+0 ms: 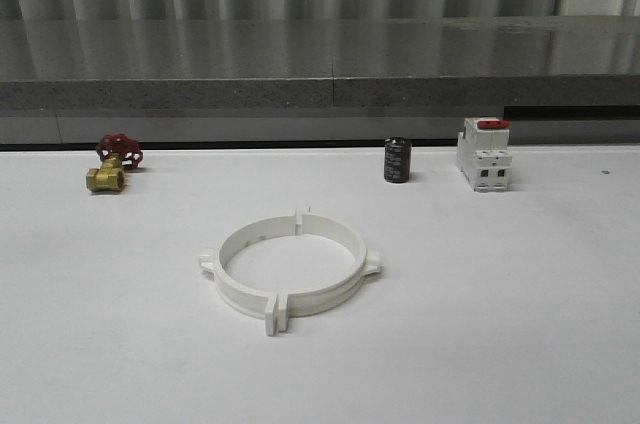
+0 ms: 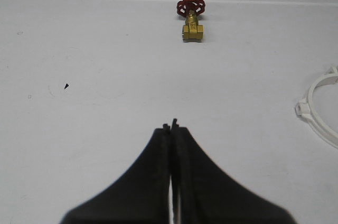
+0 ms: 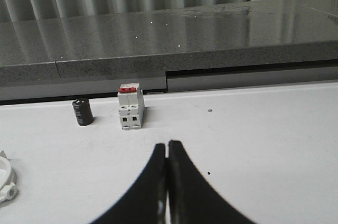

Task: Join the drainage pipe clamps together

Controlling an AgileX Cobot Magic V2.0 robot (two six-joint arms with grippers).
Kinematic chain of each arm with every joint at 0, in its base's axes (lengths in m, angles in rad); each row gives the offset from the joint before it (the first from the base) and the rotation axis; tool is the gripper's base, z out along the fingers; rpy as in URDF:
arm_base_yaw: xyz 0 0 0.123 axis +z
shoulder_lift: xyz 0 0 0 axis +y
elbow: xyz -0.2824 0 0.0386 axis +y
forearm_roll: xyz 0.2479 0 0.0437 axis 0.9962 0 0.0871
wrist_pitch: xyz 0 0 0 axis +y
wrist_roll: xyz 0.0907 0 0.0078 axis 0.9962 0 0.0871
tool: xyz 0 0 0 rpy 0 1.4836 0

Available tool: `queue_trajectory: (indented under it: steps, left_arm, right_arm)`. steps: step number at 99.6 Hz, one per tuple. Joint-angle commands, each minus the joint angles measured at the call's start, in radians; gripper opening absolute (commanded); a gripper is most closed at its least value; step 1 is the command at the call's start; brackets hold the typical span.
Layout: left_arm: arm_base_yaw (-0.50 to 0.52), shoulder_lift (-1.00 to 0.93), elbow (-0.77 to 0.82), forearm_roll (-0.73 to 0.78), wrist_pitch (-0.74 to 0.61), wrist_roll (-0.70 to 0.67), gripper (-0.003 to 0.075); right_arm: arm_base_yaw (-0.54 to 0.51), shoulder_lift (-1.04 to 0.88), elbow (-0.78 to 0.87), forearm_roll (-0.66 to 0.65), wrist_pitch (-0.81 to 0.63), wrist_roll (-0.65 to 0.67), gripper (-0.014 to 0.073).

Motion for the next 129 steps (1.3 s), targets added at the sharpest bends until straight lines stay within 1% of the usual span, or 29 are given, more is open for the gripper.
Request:
queue_trajectory:
  steps: [1, 18, 29, 41, 53, 65, 81, 103, 115, 129]
  left_arm:
    - [-0.007, 0.002, -0.024, -0.006, -0.074, -0.004, -0.0020]
    - [-0.007, -0.006, -0.022, 0.004, -0.143, -0.004, -0.0020]
    - [-0.007, -0.049, 0.007, 0.013, -0.189, -0.004, -0.0020]
    - [-0.007, -0.131, 0.084, 0.017, -0.274, -0.004, -0.0020]
    - [-0.007, -0.228, 0.197, 0.021, -0.364, -0.004, -0.0020]
    - [-0.007, -0.330, 0.300, 0.028, -0.421, -0.004, -0.0020]
    - [-0.007, -0.457, 0.399, 0.028, -0.445, -0.004, -0.0020]
    - [-0.007, -0.587, 0.468, 0.028, -0.449, -0.004, -0.0020]
    - [-0.001, -0.593, 0.497, 0.028, -0.479, -0.004, -0.0020]
    - [0.001, -0.593, 0.533, 0.028, -0.553, -0.004, -0.0020]
  right_arm:
    - [-0.008, -0.019, -0.016, -0.011, -0.090, -0.002, -0.0069]
    - [-0.008, -0.019, -0.016, -0.011, -0.090, -0.002, -0.0069]
    - [-0.008, -0.019, -0.016, -0.011, -0.091, -0.002, -0.0069]
    - [-0.008, -0.019, -0.016, -0.011, -0.091, -0.002, -0.0069]
    - [-0.008, -0.019, -0.016, -0.011, -0.091, -0.002, -0.0069]
    - [-0.008, -0.019, -0.016, -0.011, -0.091, -0.002, -0.0069]
    - [-0.008, -0.019, -0.016, -0.011, -0.091, -0.002, -0.0069]
    - [-0.008, -0.019, -0.016, -0.011, -0.091, -0.002, -0.0069]
    - [-0.008, -0.019, -0.016, -0.011, -0.091, -0.002, -0.0069]
    - [-0.008, -0.019, -0.016, -0.011, -0.091, -0.002, -0.0069]
